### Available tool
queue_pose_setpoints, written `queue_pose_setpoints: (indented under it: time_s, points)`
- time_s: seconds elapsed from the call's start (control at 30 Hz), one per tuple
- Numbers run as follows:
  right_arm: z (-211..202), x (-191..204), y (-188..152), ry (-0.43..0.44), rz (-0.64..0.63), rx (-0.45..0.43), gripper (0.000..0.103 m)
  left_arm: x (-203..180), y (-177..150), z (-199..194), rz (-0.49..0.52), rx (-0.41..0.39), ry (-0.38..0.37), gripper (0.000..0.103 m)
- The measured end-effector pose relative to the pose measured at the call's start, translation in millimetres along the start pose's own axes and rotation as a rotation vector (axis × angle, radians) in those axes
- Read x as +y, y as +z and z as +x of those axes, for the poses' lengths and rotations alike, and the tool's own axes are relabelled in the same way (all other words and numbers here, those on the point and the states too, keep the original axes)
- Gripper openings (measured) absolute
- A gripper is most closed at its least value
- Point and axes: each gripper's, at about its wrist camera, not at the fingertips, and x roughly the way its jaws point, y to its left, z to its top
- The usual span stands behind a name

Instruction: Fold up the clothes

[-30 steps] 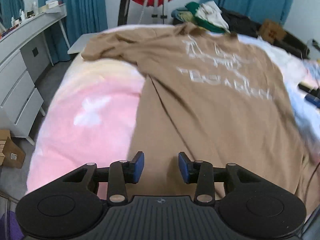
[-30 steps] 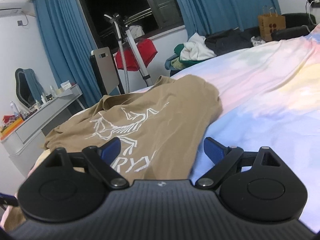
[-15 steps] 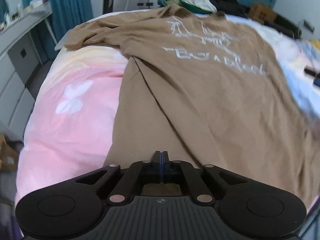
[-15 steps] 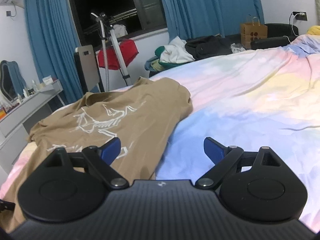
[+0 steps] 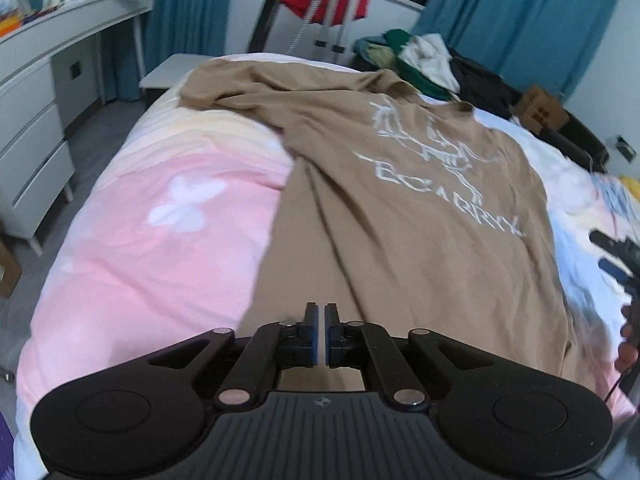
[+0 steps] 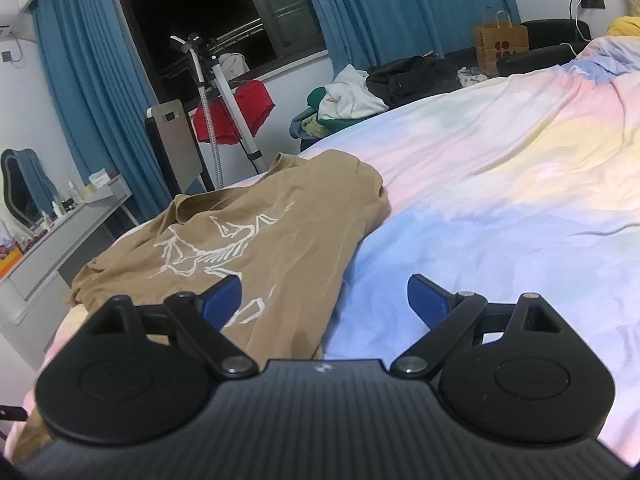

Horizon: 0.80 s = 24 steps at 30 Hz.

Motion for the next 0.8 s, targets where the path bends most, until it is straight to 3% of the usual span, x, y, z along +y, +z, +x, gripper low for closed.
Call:
queue_pose_setpoints:
  time_s: [0.1, 0.2, 0.3, 0.47, 0.57, 0.67, 0.73, 0.8]
  points:
    - [3, 1, 0, -0.001, 0.017, 0.014, 0.091, -13, -2, 8, 0.060, -0.005, 0.024, 0.032]
    - [7, 1, -2, -0.008, 0.023, 0.030, 0.091, -22, -3, 17, 0.125, -0.003, 0.042, 0.044]
    - [10, -2, -3, -0.018, 0.037, 0.043, 0.091, -26, -5, 29, 0.187, 0.011, 0.075, 0.045]
    - [11, -7, -3, -0.019, 0.072, 0.051, 0.091, -26, -11, 41, 0.310, 0.010, 0.205, 0.046]
    - [11, -9, -3, -0.024, 0.084, 0.052, 0.091, -26, -12, 43, 0.361, 0.015, 0.247, 0.054]
    - [13, -10, -3, -0.026, 0.095, 0.059, 0.091, -20, -12, 49, 0.351, 0.054, 0.255, 0.063]
    - [15, -11, -3, -0.025, 0.100, 0.065, 0.091, -19, -12, 52, 0.354, 0.064, 0.252, 0.063]
    - [16, -11, -3, -0.024, 0.104, 0.069, 0.091, -17, -12, 54, 0.348, 0.070, 0.237, 0.055]
